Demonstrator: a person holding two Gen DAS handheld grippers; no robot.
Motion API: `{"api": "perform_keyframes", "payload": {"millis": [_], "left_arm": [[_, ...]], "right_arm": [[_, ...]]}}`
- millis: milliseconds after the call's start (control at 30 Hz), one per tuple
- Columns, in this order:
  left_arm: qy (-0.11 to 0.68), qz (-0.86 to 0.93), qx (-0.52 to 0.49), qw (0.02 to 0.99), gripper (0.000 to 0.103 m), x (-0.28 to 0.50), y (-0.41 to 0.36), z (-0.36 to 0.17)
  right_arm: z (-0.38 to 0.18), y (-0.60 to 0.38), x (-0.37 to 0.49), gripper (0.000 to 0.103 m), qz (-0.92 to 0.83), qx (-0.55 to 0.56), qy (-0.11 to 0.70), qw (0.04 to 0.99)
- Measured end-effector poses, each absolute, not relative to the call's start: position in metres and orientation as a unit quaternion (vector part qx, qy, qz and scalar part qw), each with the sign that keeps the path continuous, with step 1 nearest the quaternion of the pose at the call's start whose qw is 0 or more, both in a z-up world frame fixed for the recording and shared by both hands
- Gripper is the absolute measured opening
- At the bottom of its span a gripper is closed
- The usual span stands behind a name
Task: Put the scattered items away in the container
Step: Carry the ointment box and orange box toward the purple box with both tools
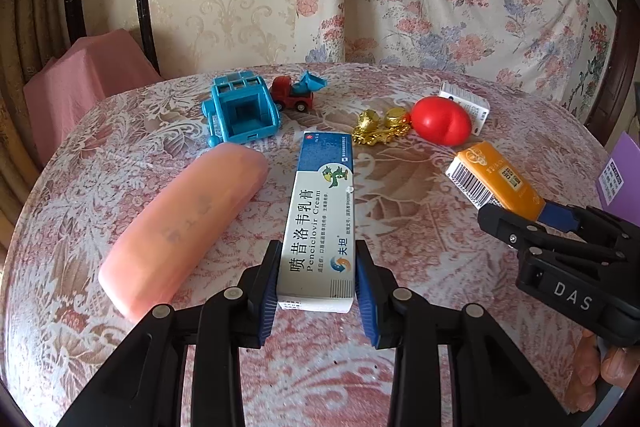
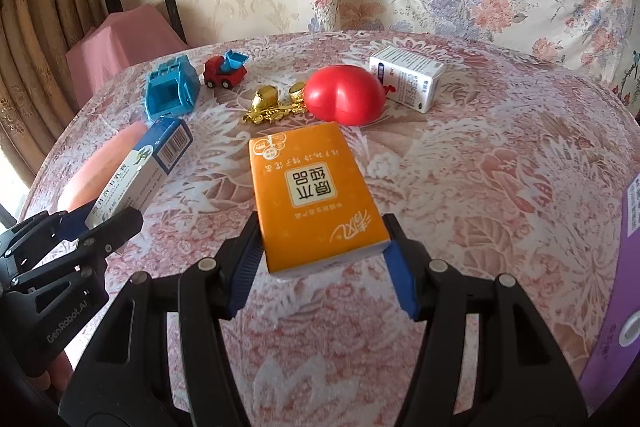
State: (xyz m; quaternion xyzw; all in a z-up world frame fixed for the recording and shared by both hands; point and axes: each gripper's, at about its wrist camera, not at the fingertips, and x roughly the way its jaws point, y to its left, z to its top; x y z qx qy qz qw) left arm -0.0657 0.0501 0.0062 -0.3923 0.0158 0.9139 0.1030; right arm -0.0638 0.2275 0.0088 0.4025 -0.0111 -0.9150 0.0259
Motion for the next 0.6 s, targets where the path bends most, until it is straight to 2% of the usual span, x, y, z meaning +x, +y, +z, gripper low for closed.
{"api": "perform_keyframes", "payload": {"millis": [600], "left_arm": [[0.028, 0.921, -0.364, 0.136, 0.034, -0.035, 0.067, 0.039]], "right_arm": [[0.046, 0.256, -0.017, 0.061, -0.928, 0.372, -0.033, 0.005]]}}
